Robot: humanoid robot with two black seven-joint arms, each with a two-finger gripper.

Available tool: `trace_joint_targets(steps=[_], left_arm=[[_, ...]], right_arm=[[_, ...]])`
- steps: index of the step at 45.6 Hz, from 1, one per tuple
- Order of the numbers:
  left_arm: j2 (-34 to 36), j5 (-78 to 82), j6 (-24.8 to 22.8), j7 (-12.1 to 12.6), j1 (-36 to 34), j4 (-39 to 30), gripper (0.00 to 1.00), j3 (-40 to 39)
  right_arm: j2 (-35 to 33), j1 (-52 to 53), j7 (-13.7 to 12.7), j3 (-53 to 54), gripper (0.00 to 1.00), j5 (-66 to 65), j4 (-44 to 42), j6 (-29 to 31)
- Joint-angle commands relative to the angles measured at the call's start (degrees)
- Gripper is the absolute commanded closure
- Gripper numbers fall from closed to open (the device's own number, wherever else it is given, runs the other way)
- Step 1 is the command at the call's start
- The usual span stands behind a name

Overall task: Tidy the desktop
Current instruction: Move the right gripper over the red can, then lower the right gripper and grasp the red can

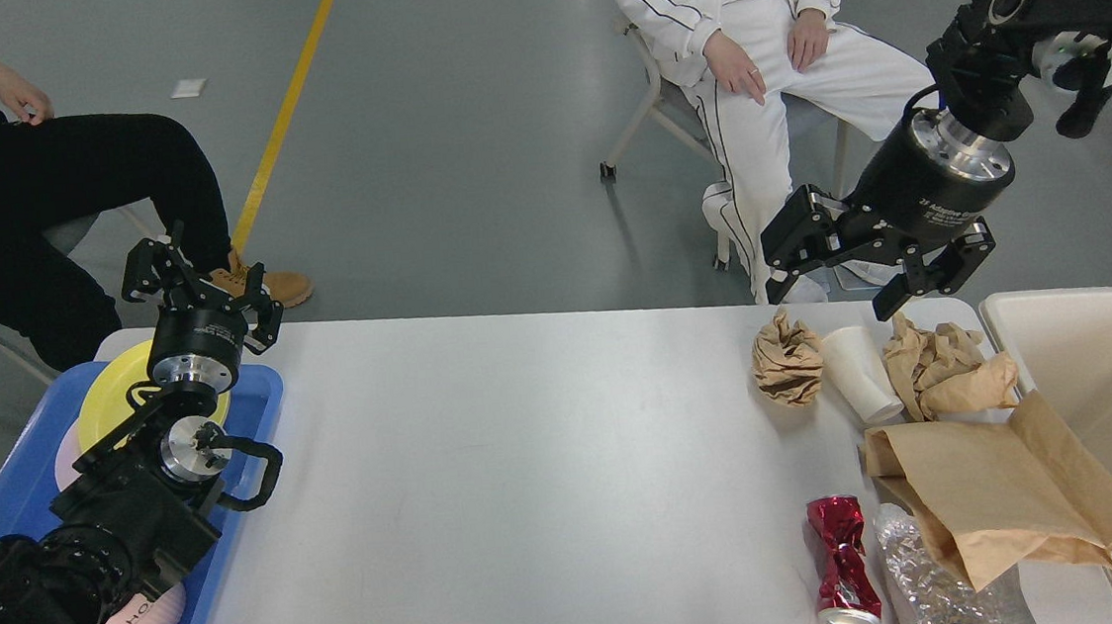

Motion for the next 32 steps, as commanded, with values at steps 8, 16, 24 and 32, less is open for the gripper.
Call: trace_joint_targets(steps=[8, 16, 24, 32], left_arm=[[0.00, -0.01, 0.01, 0.00, 0.00, 0.00, 0.04, 0.00], [0.00, -0.01, 0.01, 0.00, 0.00, 0.00, 0.04, 0.00], [0.00, -0.01, 0.01, 0.00, 0.00, 0.00, 0.04, 0.00], [0.00, -0.01, 0.01, 0.00, 0.00, 0.00, 0.04, 0.00]], right_arm=[[2.20, -7.84, -0.37, -1.07, 0.00, -0.08, 0.78, -0.37], [2.28, -21.29, -0.46, -0.89, 0.00, -0.08, -1.95, -5.99], [2.64, -29.74, -0.46, -0.89, 0.00, 0.01, -1.86, -12.06], [-0.79, -32.47, -0.46, -0.54, 0.01, 0.10, -1.77, -12.94]])
